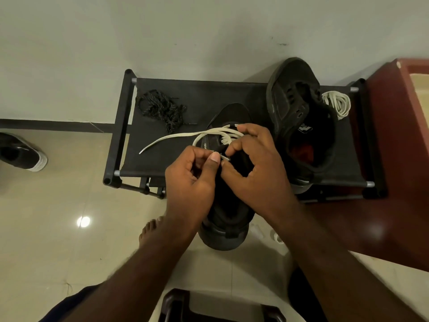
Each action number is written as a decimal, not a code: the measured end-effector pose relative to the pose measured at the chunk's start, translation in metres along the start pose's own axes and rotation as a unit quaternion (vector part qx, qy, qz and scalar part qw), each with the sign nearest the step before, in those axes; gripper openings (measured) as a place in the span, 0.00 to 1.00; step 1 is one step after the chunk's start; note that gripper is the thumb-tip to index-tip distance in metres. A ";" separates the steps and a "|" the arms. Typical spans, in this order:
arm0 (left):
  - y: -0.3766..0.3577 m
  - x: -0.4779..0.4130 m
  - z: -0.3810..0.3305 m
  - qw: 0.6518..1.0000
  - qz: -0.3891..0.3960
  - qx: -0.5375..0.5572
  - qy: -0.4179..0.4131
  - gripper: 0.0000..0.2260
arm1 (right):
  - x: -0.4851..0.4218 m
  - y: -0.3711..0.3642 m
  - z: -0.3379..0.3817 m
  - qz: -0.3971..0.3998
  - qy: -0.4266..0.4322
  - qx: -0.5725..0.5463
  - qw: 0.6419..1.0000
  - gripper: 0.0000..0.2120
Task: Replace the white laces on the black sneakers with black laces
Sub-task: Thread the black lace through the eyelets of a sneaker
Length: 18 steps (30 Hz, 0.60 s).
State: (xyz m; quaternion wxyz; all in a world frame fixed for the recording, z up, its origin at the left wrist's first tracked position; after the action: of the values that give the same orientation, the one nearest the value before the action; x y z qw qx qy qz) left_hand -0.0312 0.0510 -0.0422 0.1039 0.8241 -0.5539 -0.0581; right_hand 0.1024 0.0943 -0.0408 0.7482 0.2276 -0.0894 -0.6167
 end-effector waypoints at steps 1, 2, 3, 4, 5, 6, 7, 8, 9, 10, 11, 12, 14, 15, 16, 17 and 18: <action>0.000 0.000 0.000 1.000 0.003 0.002 0.001 0.07 | 0.000 0.000 0.001 0.004 0.003 0.012 1.000 0.08; 0.000 0.001 0.000 1.000 0.005 0.003 0.000 0.07 | 0.001 0.000 0.000 0.007 0.004 0.024 1.000 0.08; -0.001 0.001 0.000 1.000 0.007 0.002 -0.001 0.07 | 0.001 0.000 0.001 0.009 0.002 0.033 0.999 0.08; -0.001 0.001 0.000 1.000 0.007 0.001 -0.001 0.07 | 0.001 -0.001 0.001 0.014 -0.001 0.037 0.999 0.07; -0.001 0.001 0.001 1.000 0.008 0.001 -0.001 0.06 | 0.001 0.000 0.002 0.020 -0.006 0.033 0.999 0.07; -0.001 0.001 0.001 1.000 0.007 0.001 -0.001 0.06 | 0.001 0.000 0.003 0.028 -0.014 0.021 0.999 0.07; -0.001 0.001 0.001 1.000 0.006 -0.001 0.001 0.06 | 0.001 0.000 0.004 0.037 -0.024 0.005 0.999 0.06; -0.001 0.002 0.001 1.000 0.005 -0.005 0.002 0.06 | 0.000 0.001 0.005 0.047 -0.034 -0.014 0.998 0.05; -0.002 0.002 0.000 1.000 0.002 -0.009 0.005 0.06 | 0.000 0.002 0.005 0.057 -0.044 -0.031 0.997 0.03; -0.001 0.002 0.000 1.000 -0.002 -0.010 0.007 0.07 | 0.000 0.002 0.006 0.066 -0.050 -0.041 0.996 0.03; -0.001 0.002 0.000 1.000 -0.006 -0.007 0.010 0.07 | 0.000 0.003 0.008 0.072 -0.051 -0.039 0.995 0.04; -0.001 0.001 0.001 1.000 -0.010 -0.003 0.013 0.07 | 0.001 0.003 0.010 0.076 -0.050 -0.026 0.996 0.06; -0.001 0.001 0.000 1.000 -0.011 0.000 0.012 0.06 | 0.004 0.003 0.011 0.079 -0.050 0.021 0.995 0.07; -0.001 0.001 0.000 1.000 -0.009 -0.005 0.009 0.05 | 0.005 0.003 0.011 0.079 -0.050 0.042 0.995 0.06; -0.001 0.002 -0.001 1.000 -0.008 -0.012 0.007 0.04 | 0.006 0.004 0.011 0.074 -0.044 0.055 0.995 0.07; -0.001 0.003 -0.002 1.000 -0.007 -0.016 0.007 0.03 | 0.006 0.005 0.011 0.065 -0.034 0.061 0.995 0.07; 0.000 0.003 -0.002 1.000 -0.006 -0.021 0.005 0.03 | 0.006 0.006 0.011 0.055 -0.025 0.066 0.996 0.07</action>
State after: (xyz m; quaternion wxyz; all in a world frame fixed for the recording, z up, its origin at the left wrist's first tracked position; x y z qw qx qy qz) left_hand -0.0292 0.0485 -0.0400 0.1235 0.8254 -0.5468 -0.0659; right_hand 0.1041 0.0870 -0.0296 0.7623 0.2554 -0.1608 -0.5726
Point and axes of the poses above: each hand's wrist, its own x-axis away from the middle knuckle, its own y-axis out of the back of the hand, z = x × y, the point moved 5 cm from there along -x, towards the middle knuckle, and after that the axes turned 4 degrees about -x, right-handed, at the moved point
